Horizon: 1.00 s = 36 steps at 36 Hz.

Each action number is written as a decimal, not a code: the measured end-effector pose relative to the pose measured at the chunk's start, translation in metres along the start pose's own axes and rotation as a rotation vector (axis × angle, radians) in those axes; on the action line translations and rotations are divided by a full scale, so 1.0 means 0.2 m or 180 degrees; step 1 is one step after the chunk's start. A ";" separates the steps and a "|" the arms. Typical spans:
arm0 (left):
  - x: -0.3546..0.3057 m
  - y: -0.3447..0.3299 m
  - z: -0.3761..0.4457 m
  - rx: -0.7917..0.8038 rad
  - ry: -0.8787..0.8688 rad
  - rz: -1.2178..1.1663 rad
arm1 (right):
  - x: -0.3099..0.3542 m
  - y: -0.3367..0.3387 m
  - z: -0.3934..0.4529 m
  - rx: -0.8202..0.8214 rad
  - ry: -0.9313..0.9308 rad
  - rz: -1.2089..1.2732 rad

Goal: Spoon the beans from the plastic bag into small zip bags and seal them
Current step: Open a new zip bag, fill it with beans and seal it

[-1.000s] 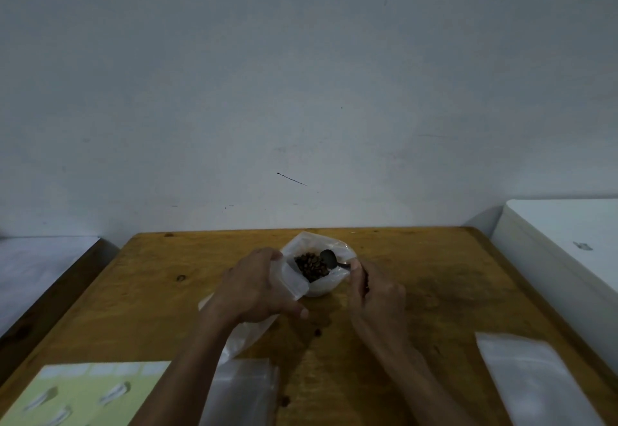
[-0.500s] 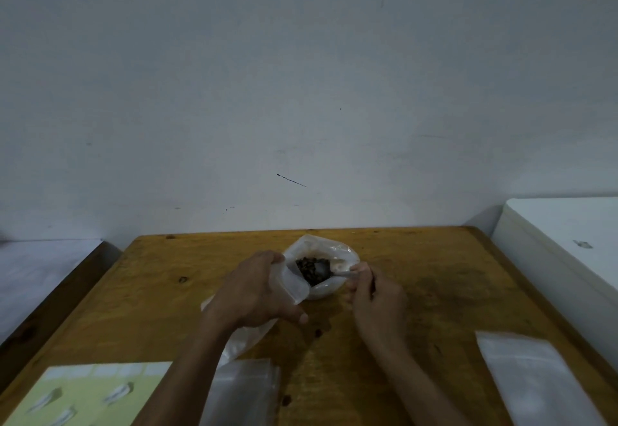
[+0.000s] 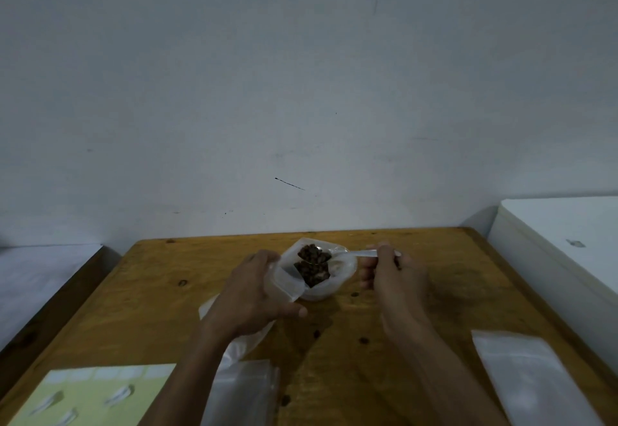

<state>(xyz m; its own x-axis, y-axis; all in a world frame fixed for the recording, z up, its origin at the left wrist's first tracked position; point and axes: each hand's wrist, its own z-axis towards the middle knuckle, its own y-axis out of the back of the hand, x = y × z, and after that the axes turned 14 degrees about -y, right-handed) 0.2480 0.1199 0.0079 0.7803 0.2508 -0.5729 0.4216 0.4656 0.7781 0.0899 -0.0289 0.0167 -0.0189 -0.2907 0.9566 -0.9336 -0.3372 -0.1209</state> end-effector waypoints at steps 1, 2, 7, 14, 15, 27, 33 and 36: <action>0.00 0.00 0.00 -0.0049 -0.0013 -0.0021 | 0.02 0.00 -0.01 0.0036 0.0043 -0.0001; 0.01 0.00 0.00 -0.0097 -0.0019 -0.0037 | 0.03 0.00 -0.02 0.0068 0.0087 -0.0008; 0.01 0.00 0.00 -0.0256 0.0003 -0.0115 | 0.07 -0.01 -0.08 0.0291 0.0272 -0.0109; -0.01 0.01 0.00 -0.0274 0.0024 -0.0227 | 0.02 -0.03 -0.16 0.0743 0.1629 -0.1198; -0.02 0.01 0.00 -0.0296 0.0011 -0.0222 | 0.01 -0.03 -0.16 0.0659 0.1855 -0.1250; -0.01 0.02 -0.01 -0.0180 -0.0042 -0.0082 | -0.15 0.03 0.02 -0.0168 0.2315 -0.1766; -0.01 0.01 -0.01 -0.0061 -0.0052 -0.0063 | -0.23 0.01 0.02 -0.0199 0.1740 -0.1710; -0.01 0.01 -0.01 -0.0058 -0.0025 -0.0067 | -0.26 -0.01 0.04 -0.0226 0.1169 -0.1505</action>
<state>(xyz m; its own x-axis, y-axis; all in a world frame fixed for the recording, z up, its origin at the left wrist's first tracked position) 0.2470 0.1212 0.0092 0.7751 0.2341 -0.5869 0.4295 0.4861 0.7611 0.0950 -0.0205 -0.0350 0.2936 0.2089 0.9328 -0.8923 -0.2903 0.3458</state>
